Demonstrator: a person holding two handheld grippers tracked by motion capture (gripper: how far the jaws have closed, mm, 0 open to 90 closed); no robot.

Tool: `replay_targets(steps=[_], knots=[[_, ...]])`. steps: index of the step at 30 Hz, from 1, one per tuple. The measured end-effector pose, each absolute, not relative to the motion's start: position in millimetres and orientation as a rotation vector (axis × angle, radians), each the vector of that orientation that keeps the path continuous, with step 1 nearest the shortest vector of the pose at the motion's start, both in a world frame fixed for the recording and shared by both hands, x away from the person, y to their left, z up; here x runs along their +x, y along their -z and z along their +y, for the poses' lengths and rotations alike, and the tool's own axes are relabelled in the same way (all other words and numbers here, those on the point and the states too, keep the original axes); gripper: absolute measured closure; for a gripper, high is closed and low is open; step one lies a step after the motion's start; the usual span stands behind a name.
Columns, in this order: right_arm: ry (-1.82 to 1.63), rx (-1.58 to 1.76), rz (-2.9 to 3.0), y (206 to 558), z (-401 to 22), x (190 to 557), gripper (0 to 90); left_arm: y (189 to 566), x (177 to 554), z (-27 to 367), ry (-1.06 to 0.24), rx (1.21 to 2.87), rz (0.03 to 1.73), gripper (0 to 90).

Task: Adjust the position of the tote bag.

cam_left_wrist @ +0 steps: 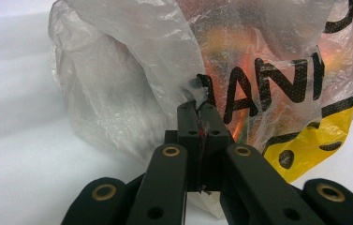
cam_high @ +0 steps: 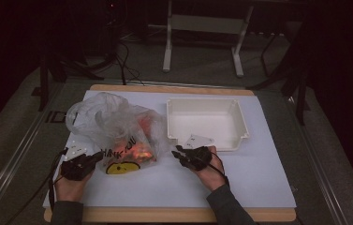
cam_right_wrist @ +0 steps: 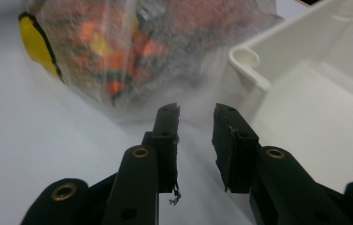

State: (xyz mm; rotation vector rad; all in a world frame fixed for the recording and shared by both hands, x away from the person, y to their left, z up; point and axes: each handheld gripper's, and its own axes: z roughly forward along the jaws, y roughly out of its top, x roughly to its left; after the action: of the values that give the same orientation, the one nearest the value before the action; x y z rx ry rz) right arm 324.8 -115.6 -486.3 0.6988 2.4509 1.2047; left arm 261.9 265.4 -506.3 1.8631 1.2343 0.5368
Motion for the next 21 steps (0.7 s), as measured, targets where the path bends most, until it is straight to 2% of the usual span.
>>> replay_targets(steps=[9, 21], knots=[[-1.282, 0.684, 2.469, 480, -96, 331, 69.4, 506, 261, 265, -0.540, 1.861, 1.229, 89.6], [-1.342, 0.681, 2.517, 476, -61, 344, 62.1, 506, 260, 264, -0.546, 1.867, 1.218, 89.6]])
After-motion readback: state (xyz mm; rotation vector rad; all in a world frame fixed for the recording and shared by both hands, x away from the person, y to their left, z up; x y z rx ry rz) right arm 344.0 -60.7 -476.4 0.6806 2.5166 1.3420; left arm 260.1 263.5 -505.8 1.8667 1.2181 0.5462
